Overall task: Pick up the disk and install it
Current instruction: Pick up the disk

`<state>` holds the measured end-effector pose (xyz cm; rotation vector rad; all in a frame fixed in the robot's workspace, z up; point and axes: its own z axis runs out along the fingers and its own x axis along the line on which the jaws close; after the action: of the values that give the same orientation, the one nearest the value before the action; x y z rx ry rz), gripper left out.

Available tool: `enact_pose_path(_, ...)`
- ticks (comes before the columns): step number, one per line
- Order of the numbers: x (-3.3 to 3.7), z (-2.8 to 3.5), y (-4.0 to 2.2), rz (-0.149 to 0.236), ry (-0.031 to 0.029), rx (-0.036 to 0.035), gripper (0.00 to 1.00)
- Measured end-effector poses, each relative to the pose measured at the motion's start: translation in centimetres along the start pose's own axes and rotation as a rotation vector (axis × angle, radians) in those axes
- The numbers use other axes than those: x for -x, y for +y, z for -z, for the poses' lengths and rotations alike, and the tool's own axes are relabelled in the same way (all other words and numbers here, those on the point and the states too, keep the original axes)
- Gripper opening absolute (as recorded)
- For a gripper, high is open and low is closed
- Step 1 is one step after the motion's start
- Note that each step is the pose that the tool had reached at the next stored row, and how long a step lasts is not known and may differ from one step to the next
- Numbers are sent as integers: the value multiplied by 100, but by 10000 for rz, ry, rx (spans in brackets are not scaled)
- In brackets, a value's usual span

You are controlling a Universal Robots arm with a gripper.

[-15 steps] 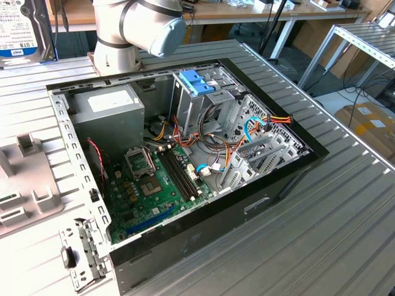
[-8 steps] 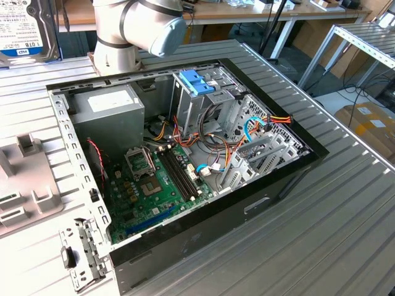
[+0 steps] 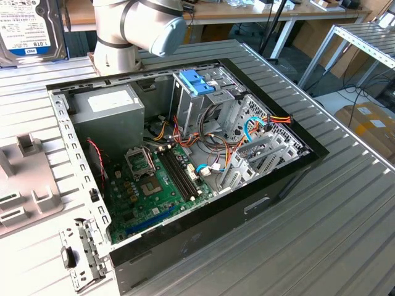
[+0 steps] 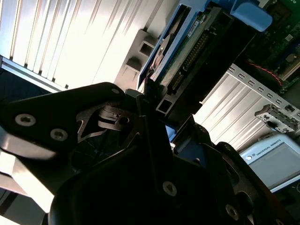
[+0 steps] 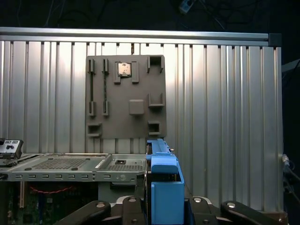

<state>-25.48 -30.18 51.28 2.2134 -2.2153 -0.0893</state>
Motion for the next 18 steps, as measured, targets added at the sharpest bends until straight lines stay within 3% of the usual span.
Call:
enact_pose_path(9, 0, 5, -150, 0, 0, 3, 36)
enact_pose_path(18, 0, 8, -250, 0, 0, 3, 36)
